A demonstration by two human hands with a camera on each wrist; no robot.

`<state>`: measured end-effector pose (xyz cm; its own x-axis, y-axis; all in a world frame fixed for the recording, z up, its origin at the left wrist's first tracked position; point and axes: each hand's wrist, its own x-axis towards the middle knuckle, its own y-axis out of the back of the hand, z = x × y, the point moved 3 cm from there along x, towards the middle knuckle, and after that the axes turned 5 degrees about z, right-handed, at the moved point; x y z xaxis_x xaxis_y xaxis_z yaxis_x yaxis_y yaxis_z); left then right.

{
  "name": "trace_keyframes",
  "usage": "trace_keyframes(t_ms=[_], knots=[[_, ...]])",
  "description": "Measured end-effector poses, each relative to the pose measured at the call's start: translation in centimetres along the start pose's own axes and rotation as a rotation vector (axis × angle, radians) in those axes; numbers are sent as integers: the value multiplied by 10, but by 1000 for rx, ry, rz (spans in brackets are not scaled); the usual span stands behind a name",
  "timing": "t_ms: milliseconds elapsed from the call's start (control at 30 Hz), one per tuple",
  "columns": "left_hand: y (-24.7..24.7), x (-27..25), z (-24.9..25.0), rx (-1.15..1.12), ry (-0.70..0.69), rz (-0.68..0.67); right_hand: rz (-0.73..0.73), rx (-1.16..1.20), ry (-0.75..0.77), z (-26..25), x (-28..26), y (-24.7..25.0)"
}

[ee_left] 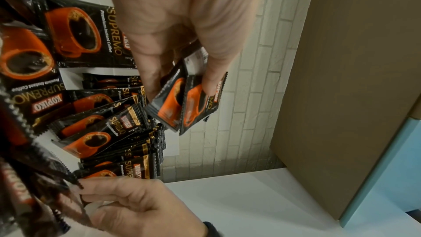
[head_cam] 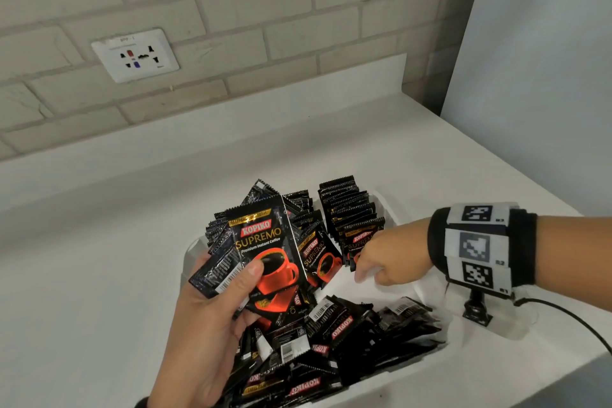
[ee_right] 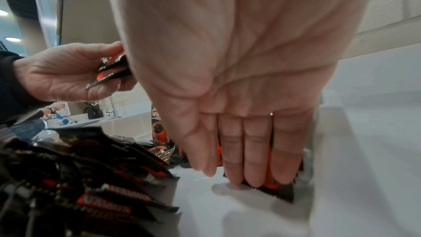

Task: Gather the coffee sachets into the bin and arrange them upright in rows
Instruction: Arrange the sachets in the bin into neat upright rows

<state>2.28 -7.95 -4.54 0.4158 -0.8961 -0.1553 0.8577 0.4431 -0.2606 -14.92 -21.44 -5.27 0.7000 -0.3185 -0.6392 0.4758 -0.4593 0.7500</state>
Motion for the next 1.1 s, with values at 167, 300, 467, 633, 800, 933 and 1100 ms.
trace_keyframes(t_ms=[167,300,467,633,800,933,1100], knots=[[0,-1,0,-10,-4,14,7,57,-14,2,-1,-1],[-1,-2,0,-19,-11,12,16,62,9,1,-3,-3],[-4,-2,1,-14,-10,22,-2,58,33,-2,-7,-5],[-4,-1,-1,-21,13,-2,130,183,58,-4,-23,17],[-21,-2,0,-31,12,17,595,688,96,-14,-46,56],[-36,-1,-5,15,14,-14,690,891,59,-22,-43,54],[-42,-1,-11,3,23,-27,680,1013,46,-19,-34,42]])
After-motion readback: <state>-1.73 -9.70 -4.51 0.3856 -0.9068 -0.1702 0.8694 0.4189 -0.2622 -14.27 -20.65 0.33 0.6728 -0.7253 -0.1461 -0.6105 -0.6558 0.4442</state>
